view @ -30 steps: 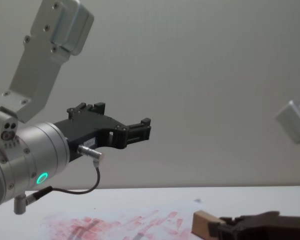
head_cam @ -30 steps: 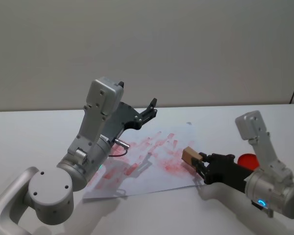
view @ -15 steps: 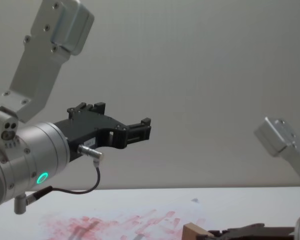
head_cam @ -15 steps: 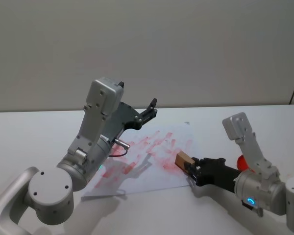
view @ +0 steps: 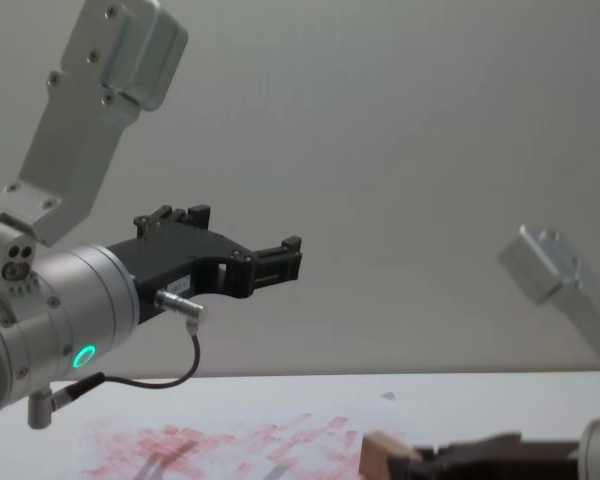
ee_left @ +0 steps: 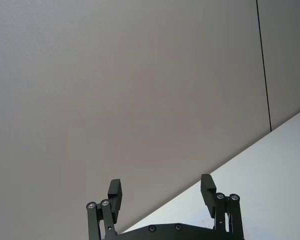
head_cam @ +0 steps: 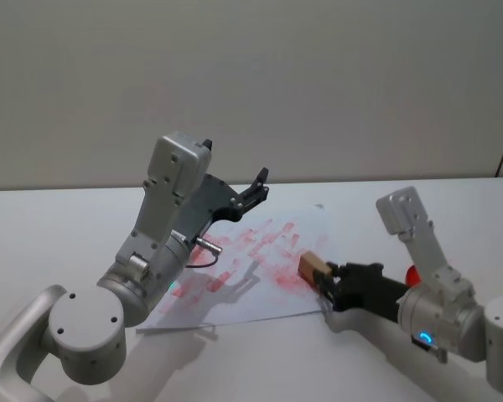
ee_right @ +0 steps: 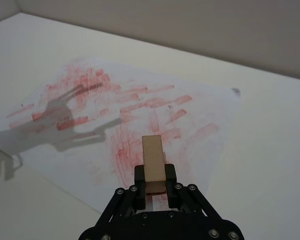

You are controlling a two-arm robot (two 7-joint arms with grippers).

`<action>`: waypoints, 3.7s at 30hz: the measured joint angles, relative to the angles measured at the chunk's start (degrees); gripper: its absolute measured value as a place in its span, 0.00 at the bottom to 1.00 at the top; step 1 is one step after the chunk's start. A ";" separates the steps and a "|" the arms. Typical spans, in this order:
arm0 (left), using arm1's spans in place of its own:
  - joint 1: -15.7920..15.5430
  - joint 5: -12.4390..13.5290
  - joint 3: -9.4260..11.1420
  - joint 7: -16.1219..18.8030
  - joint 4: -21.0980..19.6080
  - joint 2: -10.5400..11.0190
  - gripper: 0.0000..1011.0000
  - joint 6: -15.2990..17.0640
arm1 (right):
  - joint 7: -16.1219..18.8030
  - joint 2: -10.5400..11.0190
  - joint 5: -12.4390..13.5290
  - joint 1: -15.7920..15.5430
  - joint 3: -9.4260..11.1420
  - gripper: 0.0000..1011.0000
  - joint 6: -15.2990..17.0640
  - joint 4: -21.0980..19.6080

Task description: Use the one hand to pick up the stamp and affix it onto the A4 paper.

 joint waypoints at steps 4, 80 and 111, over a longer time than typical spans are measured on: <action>0.00 0.00 0.00 0.00 0.00 0.00 0.99 0.00 | -0.45 0.45 0.14 -0.03 0.43 0.22 -1.11 -1.64; 0.00 0.00 0.00 0.00 0.00 0.00 0.99 0.00 | -11.04 11.99 6.96 -8.95 8.10 0.22 6.91 -13.43; 0.00 0.00 0.00 0.00 0.00 0.00 0.99 0.00 | -10.17 11.47 6.36 -7.87 7.65 0.99 7.56 -12.45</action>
